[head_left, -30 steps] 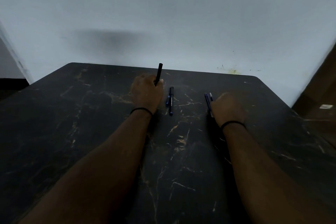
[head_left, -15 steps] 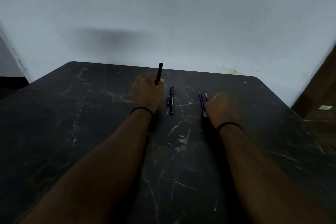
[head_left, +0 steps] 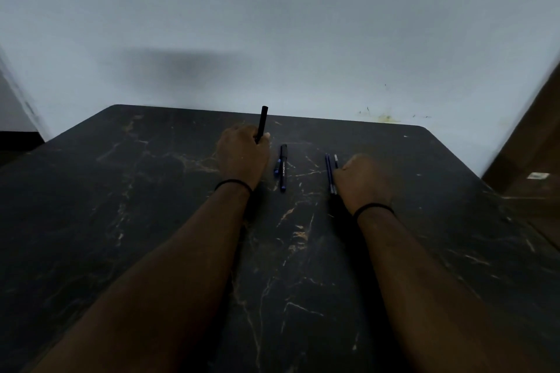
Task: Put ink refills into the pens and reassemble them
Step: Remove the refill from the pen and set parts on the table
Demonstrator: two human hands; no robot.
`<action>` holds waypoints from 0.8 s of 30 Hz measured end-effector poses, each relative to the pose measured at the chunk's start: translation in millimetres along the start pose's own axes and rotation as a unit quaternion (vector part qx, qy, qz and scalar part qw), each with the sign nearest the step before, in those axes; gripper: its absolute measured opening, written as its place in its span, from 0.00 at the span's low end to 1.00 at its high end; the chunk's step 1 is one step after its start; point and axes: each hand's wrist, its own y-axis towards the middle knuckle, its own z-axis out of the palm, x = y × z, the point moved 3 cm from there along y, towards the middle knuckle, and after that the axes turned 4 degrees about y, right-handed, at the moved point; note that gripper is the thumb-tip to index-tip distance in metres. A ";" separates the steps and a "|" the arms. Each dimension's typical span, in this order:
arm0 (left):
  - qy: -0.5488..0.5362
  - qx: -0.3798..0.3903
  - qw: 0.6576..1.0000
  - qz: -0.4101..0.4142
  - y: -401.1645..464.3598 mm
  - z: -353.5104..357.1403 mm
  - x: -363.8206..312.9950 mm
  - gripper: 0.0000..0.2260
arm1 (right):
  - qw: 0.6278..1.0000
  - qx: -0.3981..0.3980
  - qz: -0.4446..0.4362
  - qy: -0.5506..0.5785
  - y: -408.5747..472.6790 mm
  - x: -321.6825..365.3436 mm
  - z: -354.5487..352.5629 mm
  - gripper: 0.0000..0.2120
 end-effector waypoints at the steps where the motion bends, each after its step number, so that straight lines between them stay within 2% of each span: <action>1: -0.001 -0.002 1.000 0.001 -0.2 -0.2 -0.1 0.12 | 1.000 -0.005 0.004 -0.001 0.1 -0.8 -0.9 0.09; 10: 0.003 -0.005 1.000 -0.003 1.4 0.9 0.5 0.12 | 0.999 -0.023 0.041 -0.010 0.6 -4.8 -5.5 0.10; 14: 0.005 -0.003 1.000 -0.006 1.1 1.5 0.4 0.12 | 0.999 -0.007 0.045 0.010 -0.5 -4.1 -6.2 0.11; 24: 0.005 0.008 1.000 -0.006 1.8 2.0 -0.1 0.12 | 0.998 -0.049 -0.033 -0.019 -4.3 9.0 -9.2 0.15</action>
